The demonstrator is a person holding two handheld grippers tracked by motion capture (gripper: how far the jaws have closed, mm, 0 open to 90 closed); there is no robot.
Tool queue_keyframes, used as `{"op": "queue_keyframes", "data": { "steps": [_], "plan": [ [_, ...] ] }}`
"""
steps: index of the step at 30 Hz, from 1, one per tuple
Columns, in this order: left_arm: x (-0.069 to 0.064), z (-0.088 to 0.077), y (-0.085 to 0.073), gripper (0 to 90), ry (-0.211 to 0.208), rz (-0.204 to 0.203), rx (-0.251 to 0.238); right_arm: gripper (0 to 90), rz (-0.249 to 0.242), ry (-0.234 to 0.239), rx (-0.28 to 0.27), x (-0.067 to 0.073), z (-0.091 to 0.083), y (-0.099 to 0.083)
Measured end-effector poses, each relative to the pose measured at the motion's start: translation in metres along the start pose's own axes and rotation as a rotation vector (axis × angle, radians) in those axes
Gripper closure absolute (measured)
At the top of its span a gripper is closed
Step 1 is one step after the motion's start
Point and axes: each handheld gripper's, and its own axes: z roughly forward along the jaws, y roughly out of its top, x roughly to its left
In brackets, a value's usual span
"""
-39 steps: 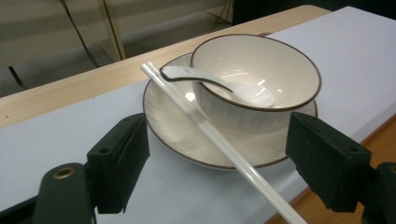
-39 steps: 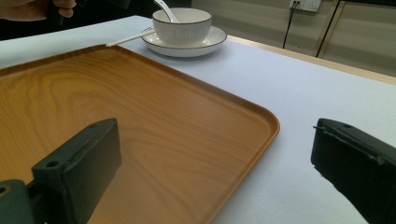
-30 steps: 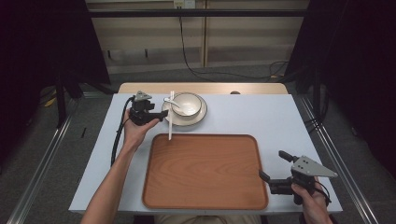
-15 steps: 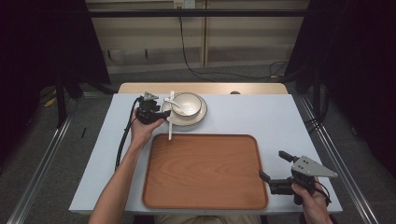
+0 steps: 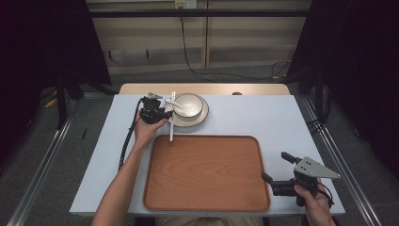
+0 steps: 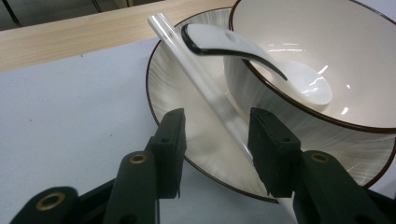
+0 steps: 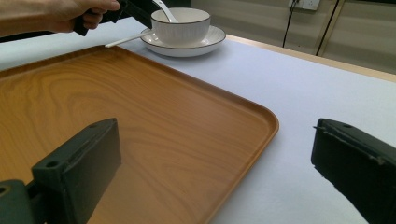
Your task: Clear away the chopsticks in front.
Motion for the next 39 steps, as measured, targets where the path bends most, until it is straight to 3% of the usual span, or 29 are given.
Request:
{"op": "queue_keyframes", "data": {
  "steps": [6, 8, 11, 21, 22, 26, 30, 38, 39],
  "plan": [
    [0.002, -0.001, 0.0, 56.6, -0.019, -0.02, 0.019, 1.4, -0.002, 0.003, -0.003, 0.0, 0.0, 0.0],
    [0.001, 0.0, -0.001, 55.6, -0.018, -0.046, 0.009, 1.4, -0.002, -0.002, -0.005, 0.0, 0.0, 0.0],
    [0.001, 0.0, -0.001, 54.6, -0.027, -0.038, 0.022, 1.4, 0.001, 0.0, -0.004, -0.001, 0.0, 0.0],
    [0.002, 0.004, 0.002, 61.0, 0.0, -0.057, 0.026, 1.3, 0.003, 0.007, -0.008, -0.001, 0.0, 0.0],
    [0.003, 0.004, 0.002, 60.9, 0.013, -0.04, 0.036, 1.3, 0.002, 0.007, -0.007, -0.001, 0.0, 0.0],
    [0.003, 0.008, 0.004, 62.0, 0.017, -0.07, 0.025, 1.2, 0.004, 0.008, -0.011, -0.001, -0.001, 0.0],
    [0.003, 0.01, 0.009, 62.1, 0.059, -0.062, 0.045, 1.2, 0.004, 0.005, -0.012, -0.001, -0.001, 0.0],
    [0.006, 0.016, 0.013, 63.4, 0.07, -0.042, 0.055, 1.2, 0.006, 0.01, -0.011, -0.002, -0.002, 0.0],
    [0.005, 0.019, 0.014, 64.2, 0.07, -0.078, 0.039, 1.2, 0.005, 0.006, -0.013, -0.002, -0.002, 0.0]
  ]
}}
